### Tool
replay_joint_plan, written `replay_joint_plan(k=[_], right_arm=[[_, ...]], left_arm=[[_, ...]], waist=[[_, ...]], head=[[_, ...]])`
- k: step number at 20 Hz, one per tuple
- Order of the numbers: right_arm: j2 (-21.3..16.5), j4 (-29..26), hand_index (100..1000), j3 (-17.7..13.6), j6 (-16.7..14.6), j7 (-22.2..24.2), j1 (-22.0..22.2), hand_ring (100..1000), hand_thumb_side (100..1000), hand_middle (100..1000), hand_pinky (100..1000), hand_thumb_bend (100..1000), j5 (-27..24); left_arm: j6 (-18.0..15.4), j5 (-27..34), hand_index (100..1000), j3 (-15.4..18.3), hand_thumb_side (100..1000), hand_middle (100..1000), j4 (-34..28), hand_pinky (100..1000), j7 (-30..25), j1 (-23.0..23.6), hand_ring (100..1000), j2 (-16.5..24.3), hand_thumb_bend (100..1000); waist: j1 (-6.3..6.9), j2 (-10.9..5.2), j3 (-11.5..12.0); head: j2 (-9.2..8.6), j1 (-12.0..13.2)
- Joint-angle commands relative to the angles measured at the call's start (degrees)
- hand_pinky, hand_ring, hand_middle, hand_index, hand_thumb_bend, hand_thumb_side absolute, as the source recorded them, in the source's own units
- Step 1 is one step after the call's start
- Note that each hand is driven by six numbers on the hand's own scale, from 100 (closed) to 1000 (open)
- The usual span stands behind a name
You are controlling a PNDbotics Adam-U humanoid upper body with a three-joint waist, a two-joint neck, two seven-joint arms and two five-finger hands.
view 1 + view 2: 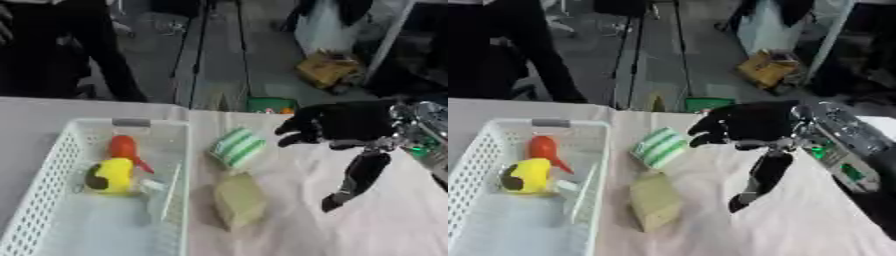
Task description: Pick up objects on the table and place them in the box.
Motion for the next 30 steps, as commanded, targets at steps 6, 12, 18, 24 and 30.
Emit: replay_joint_plan(k=[6,12,18,24,30], right_arm=[[1.87,7.59,1000,-0.54,-4.52,2.74,-4.76,1000,644,961,995,811,-0.36],[3.14,10.89,1000,0.42,-5.69,7.21,-7.56,1000,616,981,1000,787,0.99],[5.32,14.42,1000,0.80,-5.86,11.20,-9.75,1000,619,978,1000,790,0.95],[6.91,16.43,1000,1.12,-4.55,14.99,-11.06,1000,600,996,1000,790,-1.05],[9.04,21.58,1000,2.40,2.06,21.51,-12.15,1000,550,961,1000,850,-10.64]], left_arm=[[-0.27,0.63,957,-0.50,1000,1000,-0.85,945,-1.02,-1.60,939,1.31,103],[-0.24,0.84,956,-0.74,1000,1000,-0.85,945,-1.39,-2.06,938,1.34,102],[-0.19,1.05,955,-0.77,1000,1000,-0.85,946,-1.55,-2.27,938,1.27,102],[-0.21,1.42,952,-0.92,1000,1000,-0.85,946,-1.80,-2.74,938,1.19,101],[0.01,1.67,951,-0.95,1000,1000,-0.85,946,-2.07,-2.75,938,1.32,101]], waist=[[-0.19,0.07,1.73],[-0.94,0.40,3.00],[-1.00,0.38,3.51],[-0.92,0.36,3.96],[-1.20,0.01,4.09]], head=[[0.55,-2.42],[1.48,-6.07],[1.77,-9.32],[0.60,-9.97],[1.36,-11.51]])
